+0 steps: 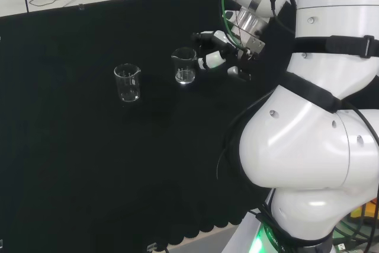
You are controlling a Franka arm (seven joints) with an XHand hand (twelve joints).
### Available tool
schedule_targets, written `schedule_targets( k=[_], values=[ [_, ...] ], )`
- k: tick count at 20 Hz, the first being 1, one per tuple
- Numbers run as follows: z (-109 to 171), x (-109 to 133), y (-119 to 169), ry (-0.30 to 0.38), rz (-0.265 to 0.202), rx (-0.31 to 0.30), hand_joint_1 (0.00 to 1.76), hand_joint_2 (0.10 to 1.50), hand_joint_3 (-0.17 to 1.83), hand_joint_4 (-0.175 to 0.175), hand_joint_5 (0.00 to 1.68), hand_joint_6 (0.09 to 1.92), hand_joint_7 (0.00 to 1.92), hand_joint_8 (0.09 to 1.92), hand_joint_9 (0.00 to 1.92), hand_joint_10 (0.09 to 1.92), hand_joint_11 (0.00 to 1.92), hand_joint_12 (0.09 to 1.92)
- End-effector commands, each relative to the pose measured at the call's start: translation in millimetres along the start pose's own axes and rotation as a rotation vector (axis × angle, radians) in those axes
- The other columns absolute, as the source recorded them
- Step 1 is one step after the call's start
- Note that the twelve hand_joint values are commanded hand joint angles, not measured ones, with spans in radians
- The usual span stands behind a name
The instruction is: Pick up the beaker on the right.
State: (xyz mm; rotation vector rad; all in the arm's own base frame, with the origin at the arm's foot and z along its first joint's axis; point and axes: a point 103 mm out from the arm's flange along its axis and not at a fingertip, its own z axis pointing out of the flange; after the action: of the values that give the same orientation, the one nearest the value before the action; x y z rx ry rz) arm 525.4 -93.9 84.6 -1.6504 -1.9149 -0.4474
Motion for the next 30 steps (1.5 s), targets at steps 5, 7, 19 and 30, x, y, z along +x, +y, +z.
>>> schedule_targets(
  k=[5, 7, 19, 30],
  values=[
    [15.2, -7.2, 14.1, 0.081, -0.054, 0.003, 0.92, 0.52, 0.66, -0.059, 0.55, 0.09, 0.35, 0.7, 0.44, 0.66, 0.01, 1.4],
    [17.2, -7.0, 15.9, 0.091, -0.071, -0.003, 0.92, 0.52, 0.66, -0.059, 0.55, 0.09, 0.35, 0.7, 0.45, 0.66, 0.01, 1.41],
    [25.4, -5.9, 19.5, 0.142, -0.118, -0.047, 0.93, 0.49, 0.7, -0.06, 0.54, 0.1, 0.34, 0.72, 0.43, 0.65, 0.01, 1.41],
    [35.0, -5.8, 28.9, 0.159, -0.118, -0.042, 0.94, 0.49, 0.7, -0.058, 0.57, 0.13, 0.36, 0.72, 0.46, 0.65, 0.03, 1.4]
  ],
)
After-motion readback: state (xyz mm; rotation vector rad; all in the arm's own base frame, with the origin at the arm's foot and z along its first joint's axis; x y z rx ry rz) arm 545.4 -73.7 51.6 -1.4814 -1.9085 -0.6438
